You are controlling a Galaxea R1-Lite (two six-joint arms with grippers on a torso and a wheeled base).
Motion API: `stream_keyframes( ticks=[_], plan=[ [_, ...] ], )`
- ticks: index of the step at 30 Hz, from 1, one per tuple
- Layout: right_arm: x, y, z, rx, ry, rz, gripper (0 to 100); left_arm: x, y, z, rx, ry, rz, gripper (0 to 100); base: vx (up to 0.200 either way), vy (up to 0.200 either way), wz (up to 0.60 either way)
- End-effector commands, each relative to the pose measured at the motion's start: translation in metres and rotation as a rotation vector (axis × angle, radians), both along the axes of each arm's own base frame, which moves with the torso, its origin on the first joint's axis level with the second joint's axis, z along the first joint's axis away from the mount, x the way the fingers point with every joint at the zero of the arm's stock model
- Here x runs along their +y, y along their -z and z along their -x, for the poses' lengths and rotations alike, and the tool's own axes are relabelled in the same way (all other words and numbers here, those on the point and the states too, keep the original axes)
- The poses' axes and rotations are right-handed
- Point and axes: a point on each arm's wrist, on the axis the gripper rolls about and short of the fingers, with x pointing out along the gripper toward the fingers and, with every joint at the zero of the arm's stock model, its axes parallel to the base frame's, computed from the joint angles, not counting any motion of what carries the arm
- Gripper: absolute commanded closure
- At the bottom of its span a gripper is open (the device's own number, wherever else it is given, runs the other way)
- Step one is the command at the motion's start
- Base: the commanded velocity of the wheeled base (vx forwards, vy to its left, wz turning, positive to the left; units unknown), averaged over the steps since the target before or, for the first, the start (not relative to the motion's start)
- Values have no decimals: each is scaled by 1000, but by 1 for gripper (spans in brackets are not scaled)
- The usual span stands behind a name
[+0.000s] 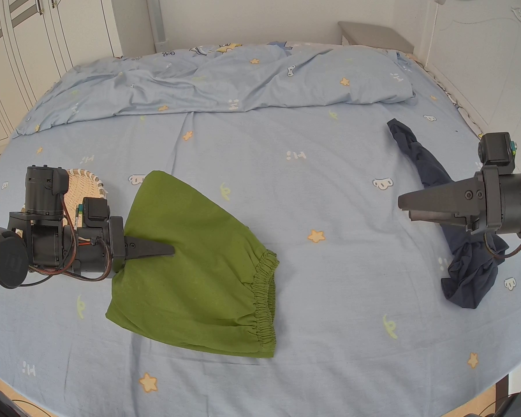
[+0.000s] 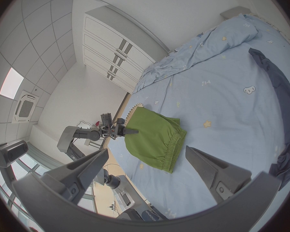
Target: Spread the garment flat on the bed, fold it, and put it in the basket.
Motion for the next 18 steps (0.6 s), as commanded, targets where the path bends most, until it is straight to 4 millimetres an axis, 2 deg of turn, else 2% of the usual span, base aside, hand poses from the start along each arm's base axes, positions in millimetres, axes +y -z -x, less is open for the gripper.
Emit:
stream_keyframes(
  ticks=[1, 10, 15, 16, 18],
  plan=[
    [0, 0, 0, 2, -1, 0, 0, -3, 1, 1, 3, 10, 0, 100, 0, 200, 0],
    [0, 0, 0, 2, -1, 0, 0, -3, 0, 2, 2, 13, 0, 100, 0, 200, 0],
    [0, 0, 0, 2, -1, 0, 0, -3, 0, 3, 2, 13, 0, 100, 0, 0, 0],
    [-1, -1, 1, -4, 0, -3, 0, -10, -18, 12, -39, 38, 1, 100, 0, 0, 0],
    [-1, -1, 1, -4, 0, -3, 0, -13, -27, 16, -66, 54, 4, 100, 0, 0, 0]
  ],
)
